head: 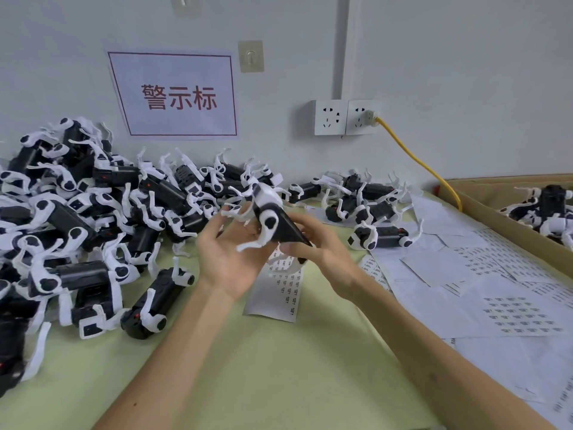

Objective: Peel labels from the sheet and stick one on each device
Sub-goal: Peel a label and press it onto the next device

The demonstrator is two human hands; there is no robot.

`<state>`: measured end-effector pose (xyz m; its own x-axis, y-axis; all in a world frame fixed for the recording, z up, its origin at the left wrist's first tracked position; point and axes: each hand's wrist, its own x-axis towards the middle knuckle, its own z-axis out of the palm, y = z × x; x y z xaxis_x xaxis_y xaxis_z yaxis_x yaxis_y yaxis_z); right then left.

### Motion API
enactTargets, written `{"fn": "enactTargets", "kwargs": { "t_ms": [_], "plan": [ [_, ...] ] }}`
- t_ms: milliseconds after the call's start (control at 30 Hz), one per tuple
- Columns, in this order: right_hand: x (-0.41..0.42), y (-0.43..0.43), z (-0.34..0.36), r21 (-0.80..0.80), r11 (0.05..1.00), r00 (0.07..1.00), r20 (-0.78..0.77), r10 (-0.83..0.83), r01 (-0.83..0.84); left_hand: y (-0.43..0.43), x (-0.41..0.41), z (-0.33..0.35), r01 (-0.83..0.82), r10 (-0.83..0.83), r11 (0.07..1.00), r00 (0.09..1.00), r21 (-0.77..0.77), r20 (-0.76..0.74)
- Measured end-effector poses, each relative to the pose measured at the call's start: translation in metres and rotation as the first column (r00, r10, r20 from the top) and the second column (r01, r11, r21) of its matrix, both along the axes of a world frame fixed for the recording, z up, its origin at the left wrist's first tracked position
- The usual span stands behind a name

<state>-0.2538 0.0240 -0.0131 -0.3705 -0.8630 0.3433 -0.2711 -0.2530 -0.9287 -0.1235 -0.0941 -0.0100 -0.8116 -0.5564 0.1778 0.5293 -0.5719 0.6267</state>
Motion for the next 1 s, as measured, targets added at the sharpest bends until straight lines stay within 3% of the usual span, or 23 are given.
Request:
{"fn": "enactTargets", "kwargs": {
  "t_ms": [133, 267, 433, 600, 867, 1000],
  "plan": [
    [0.003, -0.003, -0.001, -0.003, 0.999, 0.992, 0.119, 0.048, -0.048, -0.001, -0.002, -0.003, -0.022, 0.023, 1.000, 0.999, -0.017, 0.024],
    [-0.004, 0.000, 0.003, -0.027, 1.000, 0.958, 0.287, 0.010, -0.002, 0.007, -0.005, 0.001, 0.003, 0.034, 0.966, 0.990, -0.257, 0.140],
    [-0.010, 0.002, 0.006, -0.051, 0.999, 0.947, 0.320, 0.003, 0.014, 0.016, -0.013, -0.003, 0.069, 0.069, 0.888, 0.958, -0.455, 0.279],
    [-0.002, -0.002, 0.002, -0.064, 0.998, 0.966, 0.257, 0.015, 0.002, 0.008, -0.010, 0.000, 0.063, 0.072, 0.900, 0.954, -0.430, 0.291],
    [-0.001, -0.002, 0.001, -0.015, 0.999, 0.944, 0.330, -0.024, 0.030, 0.012, -0.014, -0.005, -0.006, 0.155, 0.902, 0.938, -0.432, 0.310],
    [-0.009, -0.001, 0.004, 0.020, 0.991, 0.926, 0.353, -0.134, 0.136, 0.017, -0.014, -0.006, 0.017, 0.118, 0.903, 0.951, -0.429, 0.286]
  ]
}}
